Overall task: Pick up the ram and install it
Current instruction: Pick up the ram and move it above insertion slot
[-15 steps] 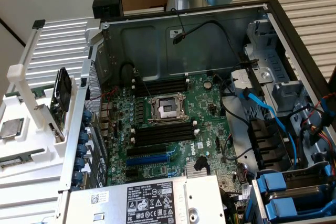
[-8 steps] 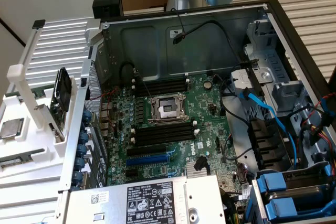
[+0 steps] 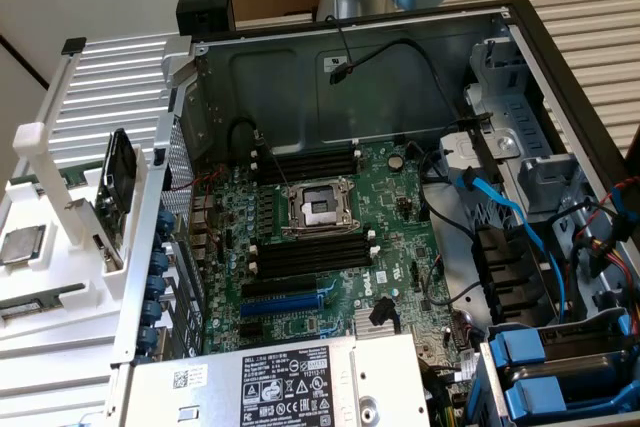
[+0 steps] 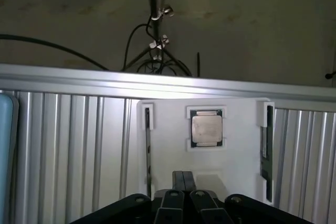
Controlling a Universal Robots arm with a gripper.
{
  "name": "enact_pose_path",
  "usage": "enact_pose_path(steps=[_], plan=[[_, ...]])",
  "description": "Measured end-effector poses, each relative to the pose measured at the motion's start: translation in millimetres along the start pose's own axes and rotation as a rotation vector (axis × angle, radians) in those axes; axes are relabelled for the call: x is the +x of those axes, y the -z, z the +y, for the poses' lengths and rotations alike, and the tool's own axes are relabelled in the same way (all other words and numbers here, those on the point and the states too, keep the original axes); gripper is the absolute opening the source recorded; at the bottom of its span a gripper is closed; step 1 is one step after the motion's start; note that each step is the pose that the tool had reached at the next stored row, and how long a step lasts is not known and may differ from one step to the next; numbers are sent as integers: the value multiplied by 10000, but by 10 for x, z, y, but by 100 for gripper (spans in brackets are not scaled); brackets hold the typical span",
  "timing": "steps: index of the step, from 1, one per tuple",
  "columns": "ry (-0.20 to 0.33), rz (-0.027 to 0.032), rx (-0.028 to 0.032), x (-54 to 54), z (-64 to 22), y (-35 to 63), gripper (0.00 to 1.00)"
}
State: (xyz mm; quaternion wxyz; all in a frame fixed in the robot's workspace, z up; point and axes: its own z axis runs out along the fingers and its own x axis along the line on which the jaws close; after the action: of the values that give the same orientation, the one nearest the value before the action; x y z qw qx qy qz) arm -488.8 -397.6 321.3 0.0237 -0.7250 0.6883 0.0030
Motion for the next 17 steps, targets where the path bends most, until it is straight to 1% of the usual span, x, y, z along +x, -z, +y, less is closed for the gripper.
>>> enact_pose_path(steps=[1,3,4,5,9,10,11,12,14,17], plan=[[-1,-11,-10,21,-3,-13,11],[-2,-31,-50,62,-10,-37,11],[-4,-37,-97,77,-14,-44,11],[-7,-41,-172,85,-24,-48,11],[-23,-67,-546,108,-79,-71,11],[-26,-73,-624,111,-100,-77,11],[-29,-76,-682,113,-125,-86,11],[-30,-81,-707,115,-154,-98,11],[-30,-91,-709,121,-160,-133,11],[-30,-92,-709,126,-159,-189,11]])
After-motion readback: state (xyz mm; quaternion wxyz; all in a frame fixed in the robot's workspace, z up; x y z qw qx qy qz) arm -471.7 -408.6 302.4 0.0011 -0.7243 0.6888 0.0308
